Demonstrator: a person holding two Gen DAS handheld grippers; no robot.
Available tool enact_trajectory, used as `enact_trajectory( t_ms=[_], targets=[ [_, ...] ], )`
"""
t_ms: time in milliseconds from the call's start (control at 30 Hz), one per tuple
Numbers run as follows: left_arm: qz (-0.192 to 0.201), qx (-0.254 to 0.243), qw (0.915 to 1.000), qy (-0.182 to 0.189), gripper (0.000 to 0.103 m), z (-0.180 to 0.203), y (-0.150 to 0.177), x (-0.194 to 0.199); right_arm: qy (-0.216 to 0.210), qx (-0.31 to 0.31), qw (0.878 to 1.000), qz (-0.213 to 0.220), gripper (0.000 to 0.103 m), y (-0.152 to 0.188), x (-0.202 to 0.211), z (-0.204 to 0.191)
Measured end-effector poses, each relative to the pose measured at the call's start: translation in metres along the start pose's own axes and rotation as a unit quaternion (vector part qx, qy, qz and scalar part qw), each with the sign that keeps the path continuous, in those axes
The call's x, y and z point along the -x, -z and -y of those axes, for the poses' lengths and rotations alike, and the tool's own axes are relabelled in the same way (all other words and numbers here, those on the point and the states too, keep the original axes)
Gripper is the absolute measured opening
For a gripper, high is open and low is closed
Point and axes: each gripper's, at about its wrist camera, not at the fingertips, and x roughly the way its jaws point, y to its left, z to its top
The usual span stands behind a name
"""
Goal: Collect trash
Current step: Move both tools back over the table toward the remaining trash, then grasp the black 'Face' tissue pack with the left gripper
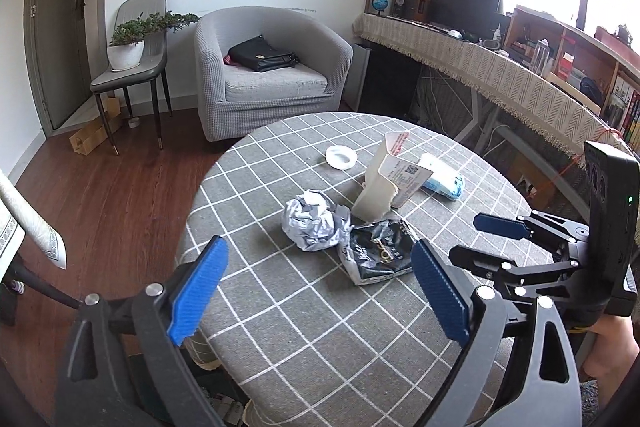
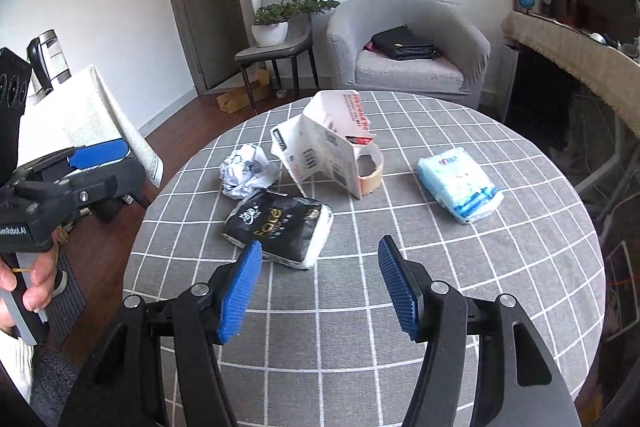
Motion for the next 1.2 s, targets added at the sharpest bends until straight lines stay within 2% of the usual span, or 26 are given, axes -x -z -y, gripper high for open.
enact_trajectory(
  t_ms=[100, 233, 500, 633, 867, 1067, 1200],
  targets=[
    [-0.019, -0.017, 0.9997, 0.003, 0.096, 0.016, 0.005, -0.017, 0.009, -0.018, 1.000, 0.004, 0.068, 0.005, 0.006, 0.019],
    [-0.044, -0.028, 0.9987, 0.000, 0.096, 0.032, 0.011, -0.039, 0.011, -0.044, 0.999, 0.007, 0.069, 0.007, 0.009, 0.038],
    [-0.088, -0.006, 0.9961, -0.001, 0.096, 0.048, 0.019, -0.078, 0.008, -0.065, 0.998, 0.010, 0.070, 0.013, 0.017, 0.060],
    [-0.097, 0.014, 0.9951, 0.008, 0.096, 0.049, 0.017, -0.088, 0.004, -0.075, 0.997, 0.011, 0.070, 0.013, 0.019, 0.066],
    [-0.107, 0.019, 0.9936, -0.032, 0.096, 0.058, 0.011, -0.101, -0.005, -0.087, 0.996, 0.009, 0.074, 0.015, 0.020, 0.076],
    [-0.110, 0.024, 0.9921, -0.055, 0.096, 0.060, 0.006, -0.106, -0.011, -0.066, 0.998, 0.008, 0.077, 0.011, 0.018, 0.075],
    [-0.106, 0.002, 0.9919, -0.070, 0.085, 0.063, 0.009, -0.105, -0.012, -0.053, 0.998, 0.011, 0.082, 0.010, 0.017, 0.071]
  ],
)
